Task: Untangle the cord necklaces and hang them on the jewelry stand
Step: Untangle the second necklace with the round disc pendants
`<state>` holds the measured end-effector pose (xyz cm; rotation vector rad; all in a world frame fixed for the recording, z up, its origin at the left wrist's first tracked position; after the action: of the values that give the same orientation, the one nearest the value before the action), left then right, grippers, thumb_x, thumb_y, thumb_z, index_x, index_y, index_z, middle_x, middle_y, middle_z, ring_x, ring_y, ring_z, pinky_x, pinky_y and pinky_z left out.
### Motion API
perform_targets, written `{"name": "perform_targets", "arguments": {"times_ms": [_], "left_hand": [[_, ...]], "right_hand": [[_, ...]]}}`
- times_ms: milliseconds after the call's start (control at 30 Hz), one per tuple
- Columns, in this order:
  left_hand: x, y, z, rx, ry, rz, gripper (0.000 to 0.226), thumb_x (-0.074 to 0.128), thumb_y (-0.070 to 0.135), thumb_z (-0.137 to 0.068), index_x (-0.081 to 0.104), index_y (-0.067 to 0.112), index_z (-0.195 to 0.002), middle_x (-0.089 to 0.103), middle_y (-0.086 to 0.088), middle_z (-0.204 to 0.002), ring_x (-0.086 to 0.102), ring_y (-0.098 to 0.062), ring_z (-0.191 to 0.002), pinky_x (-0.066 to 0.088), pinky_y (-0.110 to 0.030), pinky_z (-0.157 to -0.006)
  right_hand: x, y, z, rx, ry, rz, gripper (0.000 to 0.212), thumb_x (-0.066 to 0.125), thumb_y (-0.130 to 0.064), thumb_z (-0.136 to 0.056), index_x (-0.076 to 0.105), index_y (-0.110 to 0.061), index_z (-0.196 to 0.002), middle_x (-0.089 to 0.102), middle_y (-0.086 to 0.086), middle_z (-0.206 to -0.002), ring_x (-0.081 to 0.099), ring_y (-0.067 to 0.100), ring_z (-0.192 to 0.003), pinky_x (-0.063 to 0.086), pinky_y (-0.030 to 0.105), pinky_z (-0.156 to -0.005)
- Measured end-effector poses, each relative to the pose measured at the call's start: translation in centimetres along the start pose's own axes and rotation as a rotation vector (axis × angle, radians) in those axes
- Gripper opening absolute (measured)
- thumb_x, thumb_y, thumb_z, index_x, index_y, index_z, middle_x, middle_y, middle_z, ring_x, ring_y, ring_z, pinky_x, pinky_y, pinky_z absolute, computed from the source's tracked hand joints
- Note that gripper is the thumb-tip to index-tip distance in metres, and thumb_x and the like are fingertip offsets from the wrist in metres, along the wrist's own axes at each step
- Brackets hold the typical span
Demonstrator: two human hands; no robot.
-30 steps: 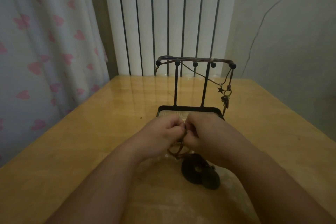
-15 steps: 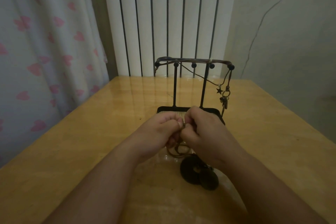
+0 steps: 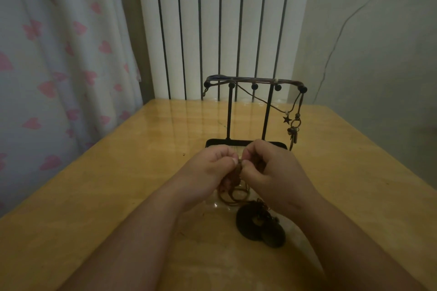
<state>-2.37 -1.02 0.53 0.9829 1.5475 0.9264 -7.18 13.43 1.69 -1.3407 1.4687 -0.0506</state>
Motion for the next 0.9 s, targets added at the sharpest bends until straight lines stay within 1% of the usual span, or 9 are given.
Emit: {"name": "perform_targets", "arguments": {"times_ms": [100,233,333,467,567,700,767,833,900], "left_hand": [[0.1,0.0,-0.1,0.016,-0.01,-0.064,0.025,0.048,0.018,-0.098,0.059,0.023,-0.076,0.055,0.0,-0.071,0.049,-0.017,-0.066,0.043,-0.036,-0.063],[0.2,-0.2,0.0,0.004,-0.013,-0.157,0.024,0.048,0.019,-0.098,0.056,0.027,-0.078,0.053,0.007,-0.069,0.046,-0.007,-0.061,0.04,-0.028,-0.059],[0.4,-0.2,0.0,0.001,-0.021,-0.182,0.022,0.048,0.02,-0.098,0.056,0.028,-0.079,0.053,0.007,-0.072,0.046,-0.006,-0.063,0.039,-0.028,-0.059],[0.7,-0.1,-0.1,-0.004,-0.012,-0.174,0.024,0.049,0.02,-0.097,0.056,0.032,-0.077,0.053,0.009,-0.07,0.046,-0.006,-0.062,0.039,-0.029,-0.06],[0.7,0.1,-0.2,-0.012,-0.017,-0.111,0.032,0.049,0.022,-0.097,0.057,0.036,-0.07,0.053,0.01,-0.066,0.047,-0.009,-0.062,0.04,-0.032,-0.061],[0.6,0.6,-0.1,-0.028,-0.006,-0.001,0.036,0.046,0.017,-0.096,0.057,0.034,-0.066,0.052,0.002,-0.069,0.046,-0.018,-0.066,0.039,-0.037,-0.064],[0.4,0.4,-0.1,-0.045,0.013,0.012,0.038,0.045,0.018,-0.096,0.057,0.035,-0.064,0.051,0.003,-0.067,0.045,-0.016,-0.064,0.039,-0.035,-0.063],[0.2,0.0,0.0,-0.069,0.039,0.036,0.034,0.046,0.023,-0.094,0.058,0.034,-0.064,0.051,0.002,-0.067,0.045,-0.015,-0.062,0.039,-0.035,-0.062],[0.2,-0.1,-0.1,-0.082,0.068,0.118,0.029,0.048,0.028,-0.089,0.061,0.033,-0.063,0.052,0.001,-0.067,0.045,-0.016,-0.061,0.039,-0.035,-0.062]], "right_hand": [[-0.3,-0.1,-0.2,-0.006,-0.008,0.077,0.004,0.052,-0.041,-0.081,0.053,-0.037,-0.081,0.056,-0.011,-0.073,0.052,0.002,-0.064,0.043,0.018,-0.055],[-0.6,-0.3,-0.4,0.012,-0.107,0.214,0.009,0.061,-0.031,-0.09,0.055,-0.036,-0.085,0.059,-0.01,-0.079,0.056,0.006,-0.07,0.052,0.021,-0.063],[-0.7,-0.6,-0.5,0.021,-0.169,0.296,0.009,0.061,-0.029,-0.091,0.054,-0.034,-0.089,0.058,-0.009,-0.082,0.057,0.007,-0.073,0.053,0.022,-0.066],[-0.8,-0.9,-0.6,0.015,-0.169,0.356,0.01,0.057,-0.032,-0.092,0.05,-0.031,-0.085,0.057,-0.006,-0.081,0.054,0.009,-0.071,0.053,0.027,-0.068],[-0.9,-1.1,-0.5,-0.011,-0.126,0.347,0.01,0.051,-0.035,-0.093,0.047,-0.029,-0.085,0.054,-0.007,-0.079,0.05,0.009,-0.068,0.047,0.027,-0.063],[-0.6,-1.4,-0.3,-0.028,-0.046,0.28,0.008,0.047,-0.035,-0.092,0.045,-0.029,-0.086,0.052,-0.006,-0.078,0.049,0.009,-0.067,0.043,0.027,-0.06],[-0.7,-1.5,-0.3,-0.027,0.059,0.184,0.008,0.047,-0.031,-0.091,0.044,-0.031,-0.084,0.052,-0.006,-0.077,0.05,0.01,-0.066,0.045,0.026,-0.058],[-1.5,-1.3,-0.2,-0.008,0.215,0.022,0.008,0.046,-0.026,-0.089,0.045,-0.03,-0.082,0.053,-0.004,-0.077,0.053,0.013,-0.067,0.049,0.03,-0.059],[-1.8,-1.1,-0.2,-0.003,0.248,-0.047,0.005,0.045,-0.026,-0.086,0.048,-0.027,-0.082,0.054,-0.002,-0.075,0.053,0.015,-0.067,0.049,0.034,-0.06]]}}
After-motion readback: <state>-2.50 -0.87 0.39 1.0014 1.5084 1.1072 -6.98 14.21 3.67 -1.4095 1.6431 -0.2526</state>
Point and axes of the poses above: each hand's wrist, its own z-axis away from the middle knuckle, its own x-axis out of the palm, y = z × x, the point moved 2 cm from there along -z, towards the middle knuckle
